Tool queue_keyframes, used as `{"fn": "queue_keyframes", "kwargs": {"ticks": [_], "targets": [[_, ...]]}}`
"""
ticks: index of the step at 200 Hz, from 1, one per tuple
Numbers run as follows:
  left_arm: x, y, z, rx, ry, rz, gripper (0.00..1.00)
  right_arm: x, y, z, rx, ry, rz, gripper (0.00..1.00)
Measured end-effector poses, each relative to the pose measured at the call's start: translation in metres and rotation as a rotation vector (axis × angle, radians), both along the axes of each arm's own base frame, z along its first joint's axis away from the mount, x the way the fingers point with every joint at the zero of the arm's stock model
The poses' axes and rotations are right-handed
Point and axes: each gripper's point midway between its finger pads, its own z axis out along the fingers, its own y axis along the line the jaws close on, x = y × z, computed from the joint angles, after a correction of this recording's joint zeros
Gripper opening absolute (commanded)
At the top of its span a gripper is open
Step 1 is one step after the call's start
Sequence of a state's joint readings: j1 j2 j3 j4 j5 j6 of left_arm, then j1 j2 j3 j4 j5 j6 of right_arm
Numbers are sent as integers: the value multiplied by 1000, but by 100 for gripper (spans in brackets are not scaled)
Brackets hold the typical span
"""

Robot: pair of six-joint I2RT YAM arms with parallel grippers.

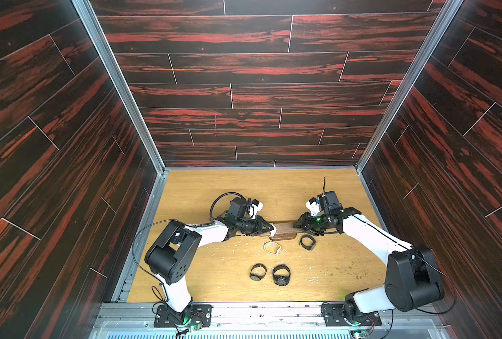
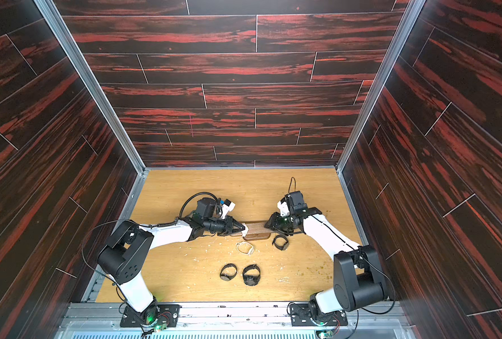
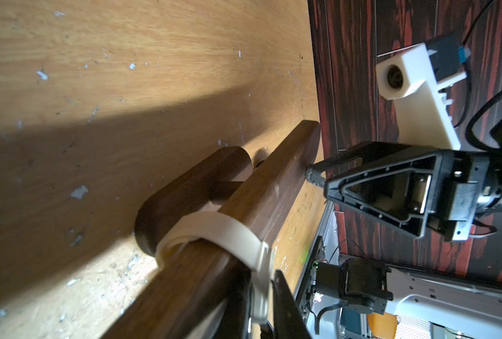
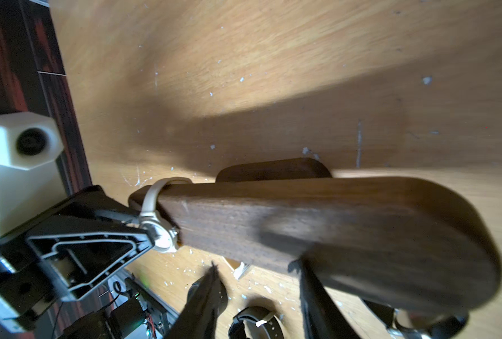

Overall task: Place watch on stand
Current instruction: Place the watch on the stand.

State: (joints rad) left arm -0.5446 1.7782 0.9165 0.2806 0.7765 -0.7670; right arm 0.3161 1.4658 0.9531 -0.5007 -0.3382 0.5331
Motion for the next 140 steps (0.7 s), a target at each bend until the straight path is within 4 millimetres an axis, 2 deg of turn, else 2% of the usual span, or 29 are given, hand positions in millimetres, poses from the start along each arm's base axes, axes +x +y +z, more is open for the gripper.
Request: {"fn": "queue_keyframes", "kwargs": {"ticks": [16, 42, 109, 140], "targets": [[-1, 1, 1, 11, -2, -4, 21, 1, -3, 2, -17, -11, -2, 59], [-4, 4, 2, 31, -2, -8, 23, 1, -9, 2, -41, -18, -10, 59], [-7, 5, 1, 43, 4, -11, 23, 12, -33, 4, -70, -42, -69, 61], [-7, 8, 1, 55, 9, -3, 22, 19, -40, 13, -83, -73, -88, 63]]}}
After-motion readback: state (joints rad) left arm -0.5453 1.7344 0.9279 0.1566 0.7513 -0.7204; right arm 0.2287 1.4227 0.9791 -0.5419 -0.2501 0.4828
